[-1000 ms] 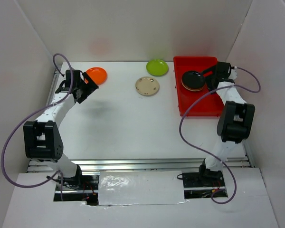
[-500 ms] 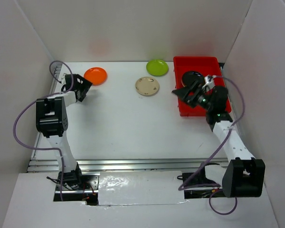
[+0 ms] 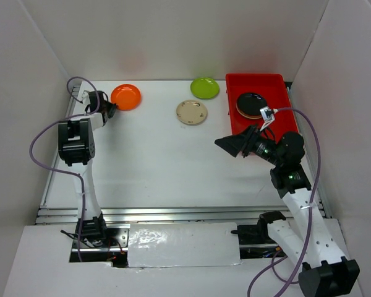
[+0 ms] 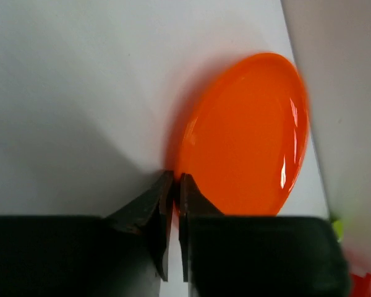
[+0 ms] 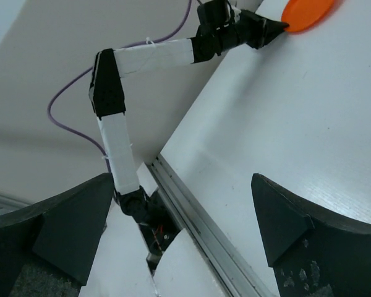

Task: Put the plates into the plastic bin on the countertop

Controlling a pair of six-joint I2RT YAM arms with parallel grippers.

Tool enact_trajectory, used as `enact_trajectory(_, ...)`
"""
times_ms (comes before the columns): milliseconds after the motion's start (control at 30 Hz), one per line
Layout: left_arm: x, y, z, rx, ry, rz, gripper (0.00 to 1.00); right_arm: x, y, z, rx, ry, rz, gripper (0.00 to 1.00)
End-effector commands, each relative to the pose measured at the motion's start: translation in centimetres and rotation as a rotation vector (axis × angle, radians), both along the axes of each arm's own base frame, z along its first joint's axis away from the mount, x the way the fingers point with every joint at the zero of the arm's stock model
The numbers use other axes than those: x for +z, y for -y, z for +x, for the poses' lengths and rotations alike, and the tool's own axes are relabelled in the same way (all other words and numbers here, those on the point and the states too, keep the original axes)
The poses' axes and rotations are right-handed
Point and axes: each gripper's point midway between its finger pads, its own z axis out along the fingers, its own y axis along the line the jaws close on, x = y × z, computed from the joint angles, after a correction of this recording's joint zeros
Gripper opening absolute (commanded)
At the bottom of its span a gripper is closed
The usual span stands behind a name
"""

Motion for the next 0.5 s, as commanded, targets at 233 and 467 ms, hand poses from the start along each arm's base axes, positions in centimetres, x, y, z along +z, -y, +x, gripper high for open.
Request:
enact_trajectory(233,3.1,1.2,-6.4,0.040,-0.079,0.045,0.00,-0.8,0.8,2.6,-0.048,-0.034,-0.015,1.00)
enact_trajectory(467,14.0,15.3,-13.5,-0.400,-0.055,0.195,0.00,-5.0,-2.6,12.1,-0.141,-0.195,-0.067,1.00)
